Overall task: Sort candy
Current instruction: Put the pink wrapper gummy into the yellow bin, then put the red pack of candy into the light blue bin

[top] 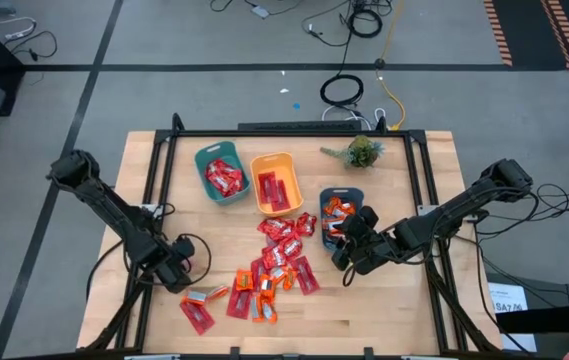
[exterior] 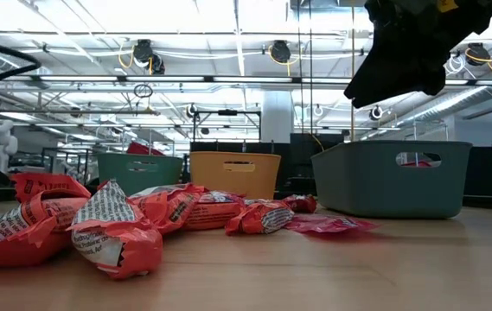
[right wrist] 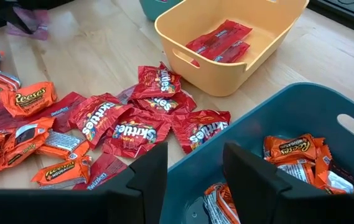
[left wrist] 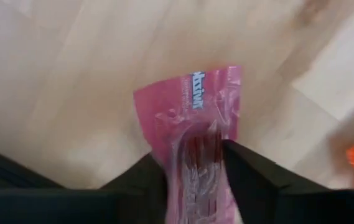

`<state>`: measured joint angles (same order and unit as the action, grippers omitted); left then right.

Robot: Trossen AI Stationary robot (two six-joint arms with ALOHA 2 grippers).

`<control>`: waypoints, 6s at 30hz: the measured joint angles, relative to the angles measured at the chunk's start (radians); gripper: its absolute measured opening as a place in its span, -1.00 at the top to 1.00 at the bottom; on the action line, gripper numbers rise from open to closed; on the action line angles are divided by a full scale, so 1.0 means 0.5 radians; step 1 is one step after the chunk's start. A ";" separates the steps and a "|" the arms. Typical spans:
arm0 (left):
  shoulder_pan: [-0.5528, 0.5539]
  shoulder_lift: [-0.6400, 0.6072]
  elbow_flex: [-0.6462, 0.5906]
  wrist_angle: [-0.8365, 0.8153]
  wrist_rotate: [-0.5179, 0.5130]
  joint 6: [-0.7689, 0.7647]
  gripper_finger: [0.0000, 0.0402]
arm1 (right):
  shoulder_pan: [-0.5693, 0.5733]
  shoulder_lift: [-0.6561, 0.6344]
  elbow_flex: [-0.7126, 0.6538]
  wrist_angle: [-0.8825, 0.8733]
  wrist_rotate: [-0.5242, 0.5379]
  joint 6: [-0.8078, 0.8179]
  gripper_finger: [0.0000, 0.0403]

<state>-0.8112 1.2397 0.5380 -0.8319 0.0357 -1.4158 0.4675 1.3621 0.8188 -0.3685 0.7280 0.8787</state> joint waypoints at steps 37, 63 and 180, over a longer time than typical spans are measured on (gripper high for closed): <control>1.173 -0.215 0.656 0.042 -0.508 1.473 0.85 | 0.004 0.000 0.001 0.114 -0.037 0.015 0.26; 2.147 0.785 1.538 0.491 -0.280 2.695 0.85 | 0.040 0.000 0.000 0.113 -0.053 -0.007 0.26; 1.389 0.294 1.231 -0.495 -0.821 1.499 -0.25 | 0.037 0.000 0.001 0.191 -0.106 -0.106 0.26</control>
<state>-0.1167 1.3869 1.1534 -1.0794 -0.3748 -0.6663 0.4862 1.3621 0.8191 -0.2730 0.6750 0.8257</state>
